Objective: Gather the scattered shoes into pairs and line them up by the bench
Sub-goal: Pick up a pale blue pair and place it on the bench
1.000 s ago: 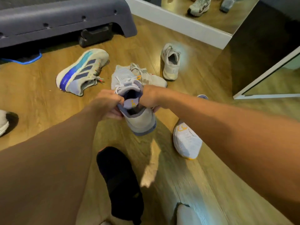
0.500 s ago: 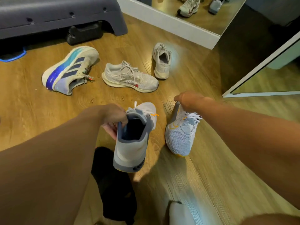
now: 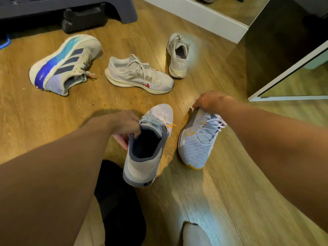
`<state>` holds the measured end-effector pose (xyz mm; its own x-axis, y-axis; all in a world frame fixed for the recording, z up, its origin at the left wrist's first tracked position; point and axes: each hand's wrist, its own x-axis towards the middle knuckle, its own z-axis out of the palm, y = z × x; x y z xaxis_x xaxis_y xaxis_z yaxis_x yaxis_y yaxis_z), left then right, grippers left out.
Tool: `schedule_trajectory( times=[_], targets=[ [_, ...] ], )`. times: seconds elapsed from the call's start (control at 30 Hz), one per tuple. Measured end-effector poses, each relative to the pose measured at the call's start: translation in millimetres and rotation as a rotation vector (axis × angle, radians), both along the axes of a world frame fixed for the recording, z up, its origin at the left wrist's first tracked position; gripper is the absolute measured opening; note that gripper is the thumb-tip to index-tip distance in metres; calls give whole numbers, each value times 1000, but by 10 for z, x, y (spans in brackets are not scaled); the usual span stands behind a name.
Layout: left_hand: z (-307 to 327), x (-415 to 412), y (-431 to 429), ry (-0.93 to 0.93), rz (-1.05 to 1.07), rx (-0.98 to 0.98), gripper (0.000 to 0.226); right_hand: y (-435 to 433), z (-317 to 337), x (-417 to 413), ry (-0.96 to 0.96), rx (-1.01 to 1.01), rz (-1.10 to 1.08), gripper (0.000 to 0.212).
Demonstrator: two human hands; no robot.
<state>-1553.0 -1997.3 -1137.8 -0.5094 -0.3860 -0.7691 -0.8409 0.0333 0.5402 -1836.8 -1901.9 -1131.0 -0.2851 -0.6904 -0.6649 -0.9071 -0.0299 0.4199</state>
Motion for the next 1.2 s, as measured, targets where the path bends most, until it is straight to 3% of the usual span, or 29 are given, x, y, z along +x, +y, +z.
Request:
schedule_trajectory(
  times=[0.1,0.3,0.47,0.63,0.73,0.77,0.87,0.93,1.07,1.2],
  targets=[
    [-33,-47,1,16,12,-4,14,-8,54,-34,0,5,-41,48],
    [-33,-129,-11,58,59,-90,17,335,3,-25,-96,-132,-351,31],
    [-15,-38,-118,125,168,-176,14,642,-110,17,-115,-71,-381,33],
    [-18,-18,-49,171,252,-123,11,860,-162,-43,-241,-172,-430,27],
    [-18,-74,-31,244,352,-96,14,1091,-99,-100,-267,-154,-686,13],
    [-17,-84,-29,266,378,-83,15,1182,-85,-116,-331,-173,-816,18],
    [-12,-88,-20,315,403,-25,18,1457,-33,-109,-750,-380,-1401,26],
    [-5,-84,-19,322,404,4,19,1571,20,-93,-947,-512,-1660,26],
    [49,-66,-12,316,389,61,19,1592,82,-67,-1149,-694,-1878,34],
    [78,-71,15,304,382,66,21,1516,59,-32,-1125,-684,-1846,32]
  ],
)
